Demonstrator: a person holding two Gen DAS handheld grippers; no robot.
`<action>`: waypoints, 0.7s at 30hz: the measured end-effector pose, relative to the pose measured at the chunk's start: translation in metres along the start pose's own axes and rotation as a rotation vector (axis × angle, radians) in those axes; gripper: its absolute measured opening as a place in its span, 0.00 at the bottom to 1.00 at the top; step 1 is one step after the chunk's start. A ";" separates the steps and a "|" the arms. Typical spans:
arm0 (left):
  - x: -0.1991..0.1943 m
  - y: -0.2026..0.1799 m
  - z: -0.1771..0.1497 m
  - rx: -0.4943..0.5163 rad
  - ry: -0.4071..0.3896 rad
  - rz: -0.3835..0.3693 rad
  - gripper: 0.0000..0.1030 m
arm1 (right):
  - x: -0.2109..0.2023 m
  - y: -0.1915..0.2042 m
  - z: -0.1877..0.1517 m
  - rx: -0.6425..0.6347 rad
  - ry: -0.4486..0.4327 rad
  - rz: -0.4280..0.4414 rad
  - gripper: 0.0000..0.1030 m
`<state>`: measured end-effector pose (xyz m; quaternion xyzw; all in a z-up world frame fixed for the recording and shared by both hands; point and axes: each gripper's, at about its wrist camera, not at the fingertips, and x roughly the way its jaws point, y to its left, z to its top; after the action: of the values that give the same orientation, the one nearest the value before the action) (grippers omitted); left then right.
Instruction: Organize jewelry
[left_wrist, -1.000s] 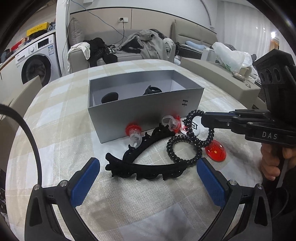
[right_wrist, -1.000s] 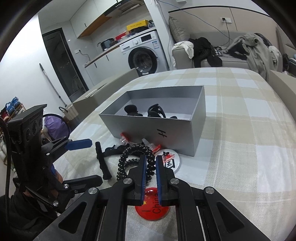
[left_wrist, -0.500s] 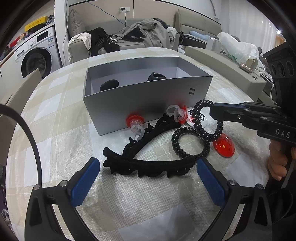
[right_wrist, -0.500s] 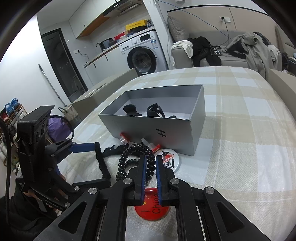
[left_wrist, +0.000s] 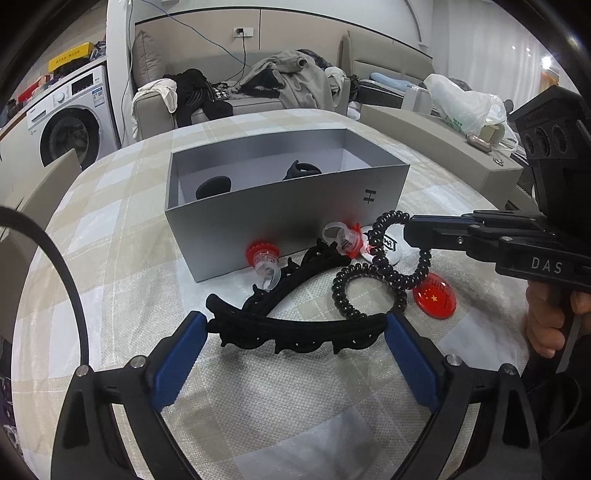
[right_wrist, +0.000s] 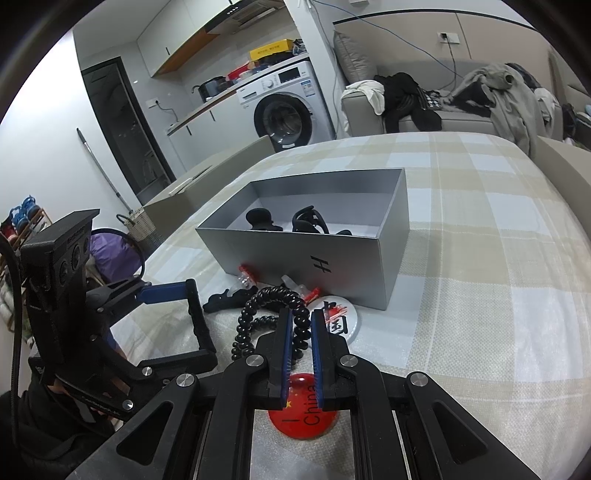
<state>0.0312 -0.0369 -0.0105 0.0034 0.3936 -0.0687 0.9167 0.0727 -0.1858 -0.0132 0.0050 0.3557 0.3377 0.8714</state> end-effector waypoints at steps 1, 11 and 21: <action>0.000 0.000 0.000 -0.001 -0.002 0.000 0.91 | 0.000 0.000 0.000 0.001 0.000 0.001 0.09; -0.003 0.000 0.000 -0.002 -0.018 -0.003 0.91 | -0.001 0.001 -0.001 0.003 -0.002 -0.003 0.09; -0.005 0.000 0.000 -0.002 -0.023 -0.004 0.91 | -0.002 0.002 -0.001 0.005 -0.005 -0.006 0.09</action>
<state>0.0276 -0.0363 -0.0070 0.0010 0.3832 -0.0703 0.9210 0.0698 -0.1856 -0.0119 0.0069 0.3544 0.3342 0.8733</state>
